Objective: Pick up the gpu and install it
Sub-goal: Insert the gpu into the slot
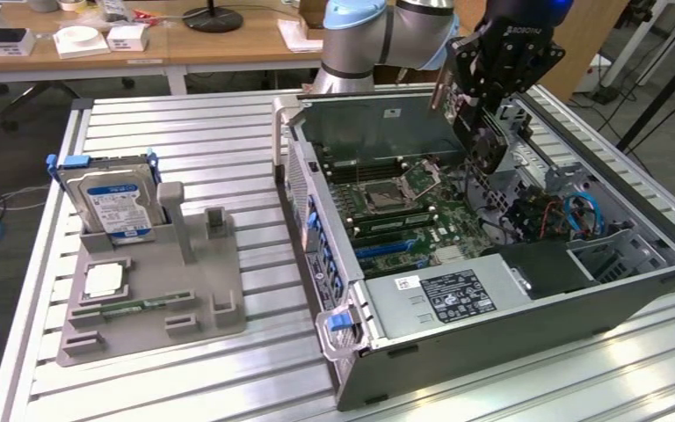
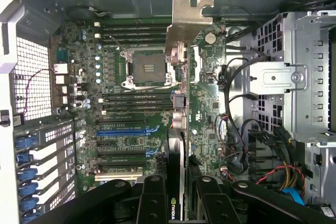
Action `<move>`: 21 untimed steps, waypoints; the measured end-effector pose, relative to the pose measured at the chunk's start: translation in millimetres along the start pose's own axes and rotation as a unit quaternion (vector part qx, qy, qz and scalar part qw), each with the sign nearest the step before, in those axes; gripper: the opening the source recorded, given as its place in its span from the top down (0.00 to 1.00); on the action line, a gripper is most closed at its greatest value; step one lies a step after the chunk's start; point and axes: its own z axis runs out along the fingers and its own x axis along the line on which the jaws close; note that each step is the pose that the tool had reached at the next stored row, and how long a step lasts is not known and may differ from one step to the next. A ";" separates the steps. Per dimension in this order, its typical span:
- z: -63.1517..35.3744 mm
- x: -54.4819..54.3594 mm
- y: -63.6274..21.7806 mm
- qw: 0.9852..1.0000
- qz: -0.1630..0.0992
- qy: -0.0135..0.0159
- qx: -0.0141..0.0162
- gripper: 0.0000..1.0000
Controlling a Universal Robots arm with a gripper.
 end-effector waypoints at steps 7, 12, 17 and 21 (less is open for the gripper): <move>0.0 0.0 0.0 1.000 -0.003 0.000 0.000 0.74; 0.0 0.0 0.0 1.000 -0.014 0.000 0.000 0.74; 0.0 0.0 0.0 1.000 -0.027 0.001 0.000 0.74; 0.0 0.0 0.0 0.999 -0.039 0.001 0.000 0.74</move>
